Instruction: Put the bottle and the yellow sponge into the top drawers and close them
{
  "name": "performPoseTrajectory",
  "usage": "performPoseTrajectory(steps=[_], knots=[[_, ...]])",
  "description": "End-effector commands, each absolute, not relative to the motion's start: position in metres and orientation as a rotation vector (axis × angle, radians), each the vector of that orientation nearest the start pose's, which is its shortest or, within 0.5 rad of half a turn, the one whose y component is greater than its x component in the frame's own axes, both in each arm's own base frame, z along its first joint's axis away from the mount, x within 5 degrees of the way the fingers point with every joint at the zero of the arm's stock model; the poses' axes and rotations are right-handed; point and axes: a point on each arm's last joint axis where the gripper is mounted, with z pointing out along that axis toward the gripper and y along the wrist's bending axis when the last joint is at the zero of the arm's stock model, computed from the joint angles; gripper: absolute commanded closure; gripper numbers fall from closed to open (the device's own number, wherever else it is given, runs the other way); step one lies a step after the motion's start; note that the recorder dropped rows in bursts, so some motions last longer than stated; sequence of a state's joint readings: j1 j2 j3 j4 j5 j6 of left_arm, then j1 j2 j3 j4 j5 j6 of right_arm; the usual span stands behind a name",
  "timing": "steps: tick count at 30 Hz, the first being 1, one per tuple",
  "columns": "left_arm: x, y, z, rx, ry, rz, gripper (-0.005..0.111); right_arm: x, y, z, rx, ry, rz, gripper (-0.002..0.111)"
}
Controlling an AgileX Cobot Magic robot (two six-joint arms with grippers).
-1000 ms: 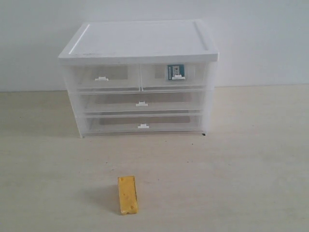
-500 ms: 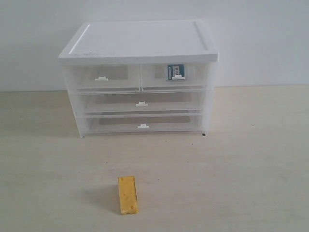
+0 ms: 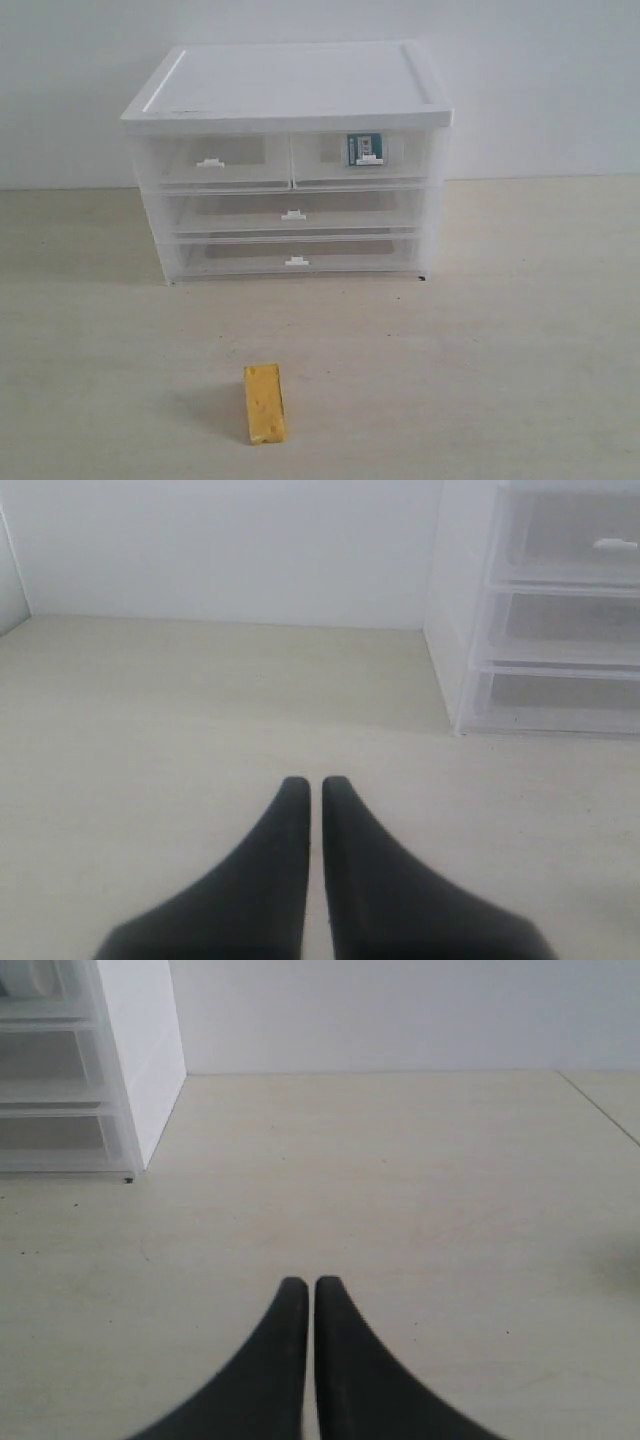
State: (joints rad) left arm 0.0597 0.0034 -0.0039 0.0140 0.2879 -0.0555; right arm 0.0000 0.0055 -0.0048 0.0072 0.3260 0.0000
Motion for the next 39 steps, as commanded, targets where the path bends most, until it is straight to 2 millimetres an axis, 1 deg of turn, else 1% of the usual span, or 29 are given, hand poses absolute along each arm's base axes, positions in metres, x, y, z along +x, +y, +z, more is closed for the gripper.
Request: performPoseTrajectory(steps=[1, 5, 10, 13, 17, 20, 23, 29, 31, 35, 37, 39], knots=[[0.055, 0.004, 0.187, -0.093, 1.766, 0.018, 0.102, 0.054, 0.000, 0.184, -0.001, 1.805, 0.002, 0.108], [0.055, 0.003, 0.187, -0.090, 1.766, 0.015, 0.102, 0.054, 0.000, 0.184, -0.001, 1.805, 0.002, 0.108], [0.055, 0.005, 0.189, 0.061, 1.757, 0.171, 0.102, 0.054, 0.000, 0.184, -0.001, 1.805, 0.002, 0.108], [0.055, 0.005, 0.189, 0.104, 1.754, 0.209, 0.102, 0.054, 0.000, 0.184, -0.001, 1.805, 0.002, 0.108], [0.055, 0.005, 0.190, 0.096, 1.741, 0.199, 0.102, 0.054, 0.000, 0.184, -0.003, 1.805, 0.000, 0.108], [0.055, 0.003, 0.192, -0.023, 1.712, 0.057, 0.102, 0.054, 0.000, 0.184, -0.003, 1.805, 0.000, 0.108], [0.056, 0.003, 0.196, -0.034, 1.670, 0.046, 0.102, 0.054, 0.000, 0.184, -0.003, 1.805, 0.000, 0.108], [0.056, 0.003, 0.213, -0.090, 1.481, -0.004, 0.102, 0.054, 0.000, 0.184, -0.001, 1.805, 0.002, 0.108], [0.055, 0.004, 0.220, -0.148, 1.397, -0.065, 0.102, 0.054, 0.000, 0.184, -0.001, 1.805, 0.002, 0.108], [0.049, 0.006, 0.242, -0.248, 1.137, -0.217, 0.102, 0.054, 0.000, 0.184, -0.001, 1.805, 0.002, 0.108], [0.043, 0.006, 0.253, -0.243, 0.990, -0.247, 0.102, 0.054, 0.000, 0.184, -0.001, 1.805, 0.002, 0.108], [0.039, 0.006, 0.262, -0.235, 0.926, -0.250, 0.102, 0.054, 0.000, 0.184, -0.001, 1.805, 0.002, 0.108]])
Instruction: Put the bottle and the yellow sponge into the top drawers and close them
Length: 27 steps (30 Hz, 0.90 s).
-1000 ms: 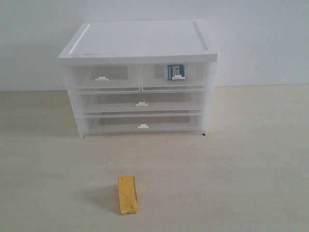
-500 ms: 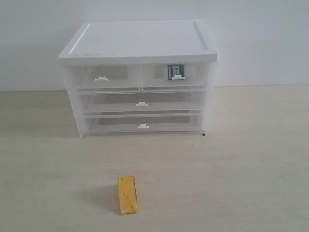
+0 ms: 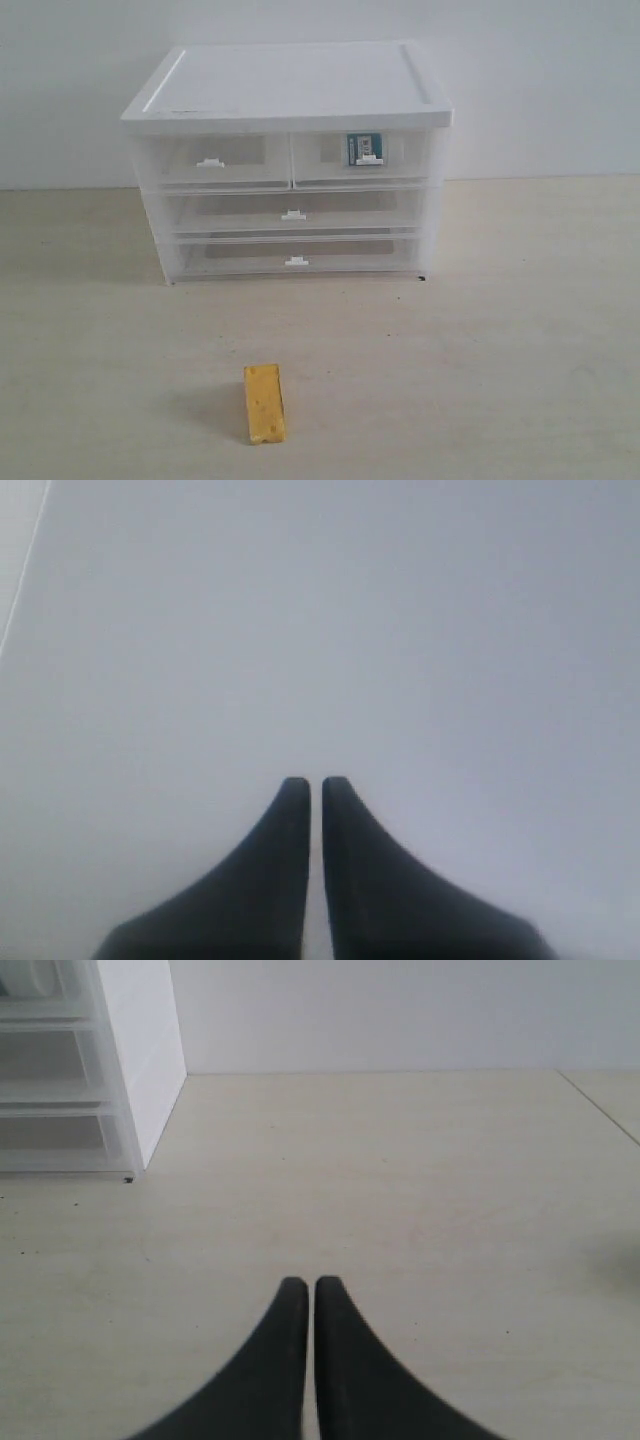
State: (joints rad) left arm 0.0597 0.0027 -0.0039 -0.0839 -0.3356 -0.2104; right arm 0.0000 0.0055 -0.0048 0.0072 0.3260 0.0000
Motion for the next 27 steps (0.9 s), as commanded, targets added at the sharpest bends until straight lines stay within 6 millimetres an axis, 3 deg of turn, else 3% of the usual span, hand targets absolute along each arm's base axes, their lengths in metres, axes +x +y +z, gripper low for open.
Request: performPoseTrajectory(steps=[1, 6, 11, 15, 21, 27], knots=[[0.039, 0.006, 0.270, -0.232, 0.914, -0.251, 0.102, 0.054, 0.000, 0.184, -0.001, 1.805, 0.002, 0.108], [0.050, 0.003, 0.307, -0.162, 0.958, -0.200, 0.102, 0.054, 0.000, 0.184, -0.001, 1.805, 0.002, 0.108], [0.074, -0.002, 0.340, -0.044, 1.014, -0.112, 0.102, 0.054, 0.000, 0.184, -0.001, 1.805, 0.002, 0.108], [0.099, -0.003, 0.357, -0.028, 1.070, -0.144, 0.102, 0.054, 0.000, 0.184, -0.001, 1.805, 0.002, 0.108], [0.138, -0.004, 0.356, -0.009, 1.199, -0.171, 0.102, 0.054, 0.000, 0.184, -0.001, 1.805, 0.002, 0.108], [0.170, -0.002, 0.342, -0.015, 1.322, -0.157, 0.102, 0.054, 0.000, 0.184, -0.001, 1.805, 0.002, 0.108]])
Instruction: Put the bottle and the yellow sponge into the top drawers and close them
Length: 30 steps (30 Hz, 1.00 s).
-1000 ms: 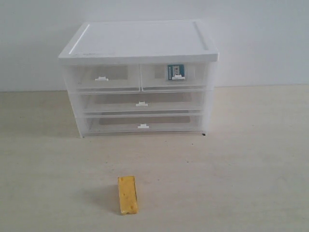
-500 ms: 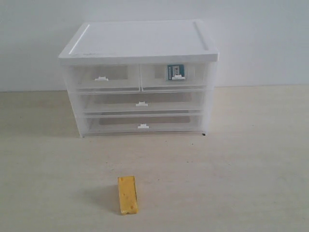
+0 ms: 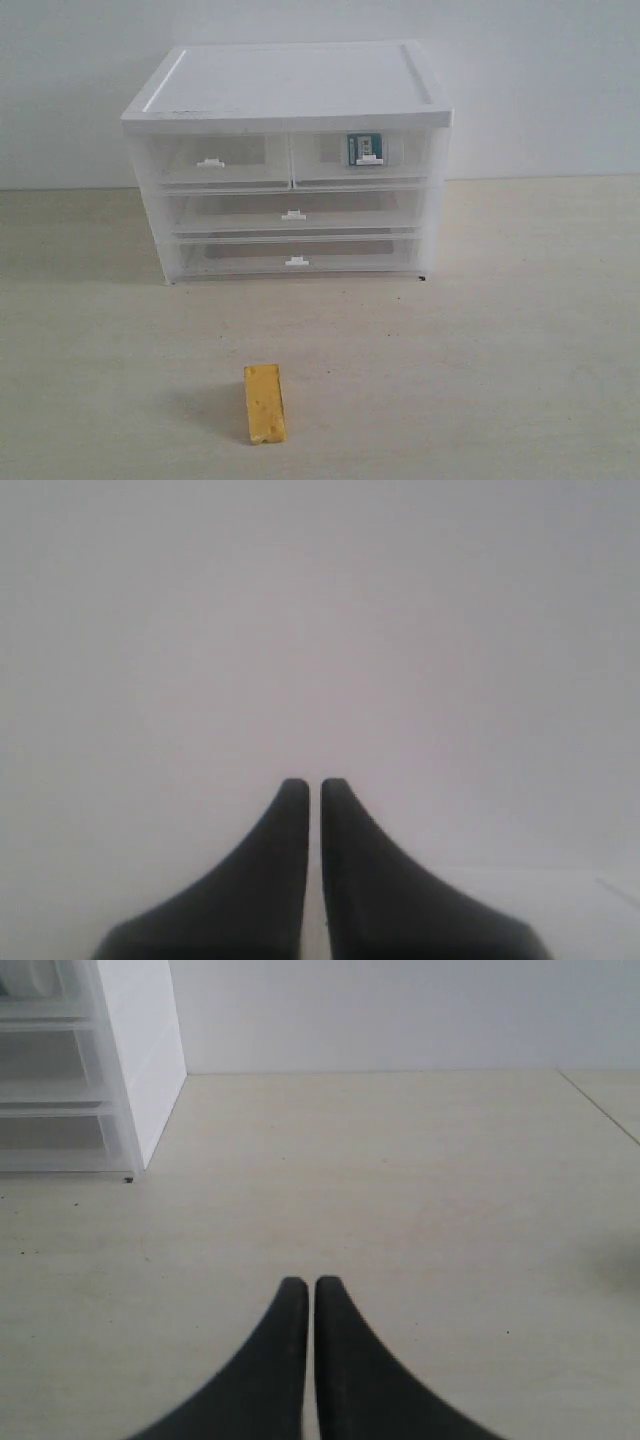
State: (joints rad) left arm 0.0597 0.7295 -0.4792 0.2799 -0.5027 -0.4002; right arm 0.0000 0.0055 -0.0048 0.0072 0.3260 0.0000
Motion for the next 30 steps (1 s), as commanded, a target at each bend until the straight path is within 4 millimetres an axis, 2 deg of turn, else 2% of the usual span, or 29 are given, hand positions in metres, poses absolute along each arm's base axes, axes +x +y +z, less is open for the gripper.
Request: performPoseTrajectory(steps=[1, 9, 15, 21, 30], knots=[[0.175, -0.002, 0.338, -0.020, 1.350, -0.152, 0.102, 0.054, 0.000, 0.184, -0.001, 1.805, 0.002, 0.108], [0.206, -0.004, 0.310, -0.038, 1.507, -0.180, 0.102, 0.054, 0.000, 0.184, -0.001, 1.805, 0.002, 0.108], [0.218, -0.040, 0.292, 0.131, 1.580, -0.214, 0.102, 0.054, 0.000, 0.184, -0.001, 1.805, 0.002, 0.108], [0.228, -0.065, 0.273, 0.153, 1.634, -0.112, 0.102, 0.054, 0.000, 0.184, -0.001, 1.805, 0.002, 0.108], [0.230, -0.117, 0.249, 0.244, 1.570, -0.127, 0.102, 0.054, 0.000, 0.184, -0.001, 1.805, 0.002, 0.108]])
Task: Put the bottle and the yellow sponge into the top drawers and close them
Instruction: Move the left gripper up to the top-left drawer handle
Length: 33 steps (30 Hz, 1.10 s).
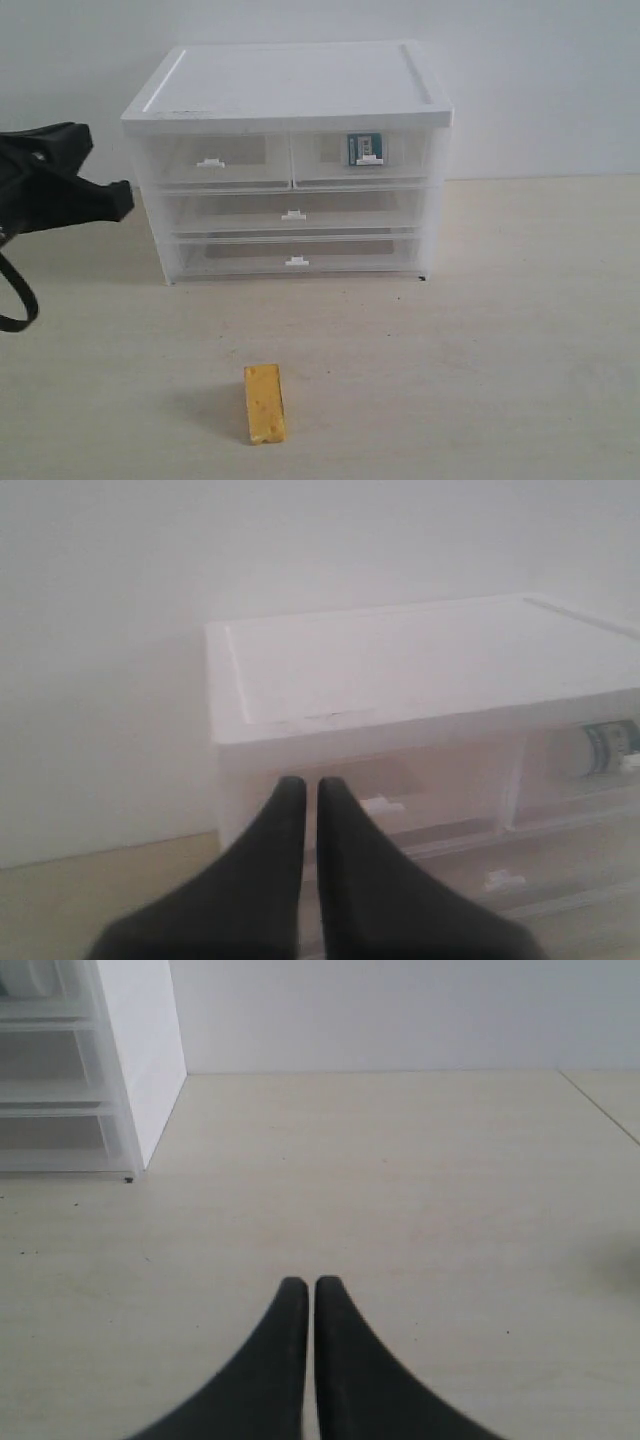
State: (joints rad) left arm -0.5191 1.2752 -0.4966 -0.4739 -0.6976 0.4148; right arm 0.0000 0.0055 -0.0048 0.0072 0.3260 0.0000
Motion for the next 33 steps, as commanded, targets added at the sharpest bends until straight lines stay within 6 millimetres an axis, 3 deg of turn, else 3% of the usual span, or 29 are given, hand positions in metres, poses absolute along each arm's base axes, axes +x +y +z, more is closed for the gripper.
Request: performPoseTrajectory(steps=[1, 6, 9, 11, 16, 19, 21, 25, 29, 33], knots=[[0.231, -0.122, 0.245, 0.258, 1.573, -0.128, 0.102, 0.054, 0.000, 0.184, -0.001, 1.805, 0.002, 0.108], [0.242, -0.133, 0.214, 0.238, 1.617, -0.131, 0.102, 0.054, 0.000, 0.184, -0.001, 1.807, 0.002, 0.108], [0.248, -0.136, 0.200, 0.200, 1.611, -0.134, 0.094, 0.054, 0.000, 0.184, -0.001, 1.807, 0.002, 0.108], [0.251, -0.139, 0.192, 0.217, 1.591, -0.143, 0.078, 0.054, 0.000, 0.184, -0.001, 1.807, 0.002, 0.108], [0.257, -0.146, 0.180, 0.173, 1.582, -0.226, 0.022, 0.054, 0.000, 0.184, -0.001, 1.807, 0.002, 0.108], [0.260, -0.148, 0.177, 0.122, 1.576, -0.266, 0.005, 0.054, 0.000, 0.184, -0.001, 1.807, 0.002, 0.108], [0.264, -0.151, 0.174, 0.122, 1.581, -0.265, 0.007, 0.054, 0.000, 0.184, -0.001, 1.807, 0.002, 0.108], [0.272, -0.157, 0.167, 0.151, 1.543, -0.243, 0.024, 0.054, 0.000, 0.184, -0.001, 1.807, 0.002, 0.108], [0.286, -0.167, 0.157, 0.158, 1.550, -0.230, 0.024, 0.054, 0.000, 0.184, -0.001, 1.807, 0.002, 0.108], [0.297, -0.170, 0.162, 0.089, 1.529, -0.218, 0.024, 0.054, 0.000, 0.184, -0.001, 1.807, 0.002, 0.108]])
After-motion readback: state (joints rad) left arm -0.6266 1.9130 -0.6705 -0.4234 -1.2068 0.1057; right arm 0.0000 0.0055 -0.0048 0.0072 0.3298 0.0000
